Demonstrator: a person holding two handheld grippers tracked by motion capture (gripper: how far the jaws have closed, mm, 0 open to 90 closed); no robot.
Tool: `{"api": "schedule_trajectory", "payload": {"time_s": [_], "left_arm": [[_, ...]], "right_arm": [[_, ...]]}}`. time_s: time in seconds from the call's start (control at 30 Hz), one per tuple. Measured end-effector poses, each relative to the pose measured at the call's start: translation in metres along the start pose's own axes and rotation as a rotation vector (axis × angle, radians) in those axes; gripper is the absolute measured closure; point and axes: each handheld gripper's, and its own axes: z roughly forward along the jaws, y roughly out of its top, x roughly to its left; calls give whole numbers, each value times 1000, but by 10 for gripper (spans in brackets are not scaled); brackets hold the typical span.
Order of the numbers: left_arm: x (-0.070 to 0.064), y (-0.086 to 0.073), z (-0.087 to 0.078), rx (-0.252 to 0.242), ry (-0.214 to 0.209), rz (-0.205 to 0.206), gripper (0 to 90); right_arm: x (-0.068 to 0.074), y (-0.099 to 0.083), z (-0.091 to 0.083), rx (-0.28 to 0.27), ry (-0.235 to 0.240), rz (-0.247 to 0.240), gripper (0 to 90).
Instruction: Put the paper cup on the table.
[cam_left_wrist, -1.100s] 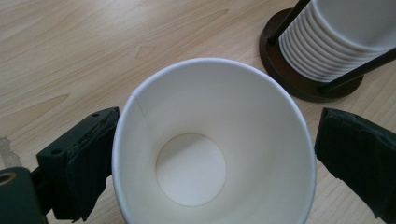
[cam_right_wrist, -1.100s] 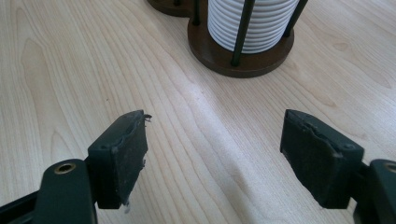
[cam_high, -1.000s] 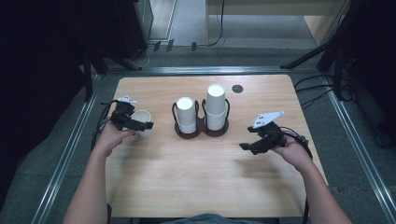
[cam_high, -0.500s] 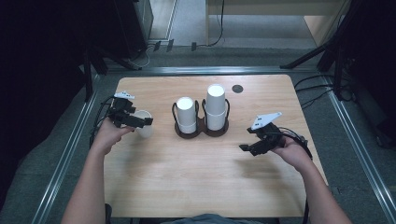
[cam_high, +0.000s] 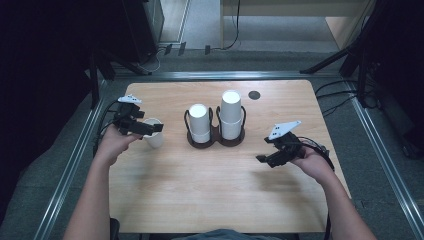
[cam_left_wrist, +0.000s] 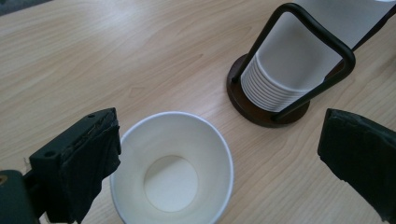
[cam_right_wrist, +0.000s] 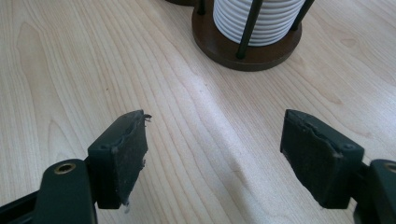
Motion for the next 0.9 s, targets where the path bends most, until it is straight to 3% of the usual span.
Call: {"api": "schedule_trajectory", "payload": {"time_s": [0.2,0.53,0.8,0.9], "left_arm": [[-13,0,-1,10,-38,30,0],[-31,-5,-1,1,-55,45,0],[-43,-11,6,-12,-79,115,0],[-45,-12,9,-3,-85,114,0]], "right_arm": [[-1,1,-1,-5,-4,4,232],[0,2,-1,-4,1,-3,232],[-1,2,0,2,-4,-4,232],[-1,2,-1,2,-4,-6,232]]}}
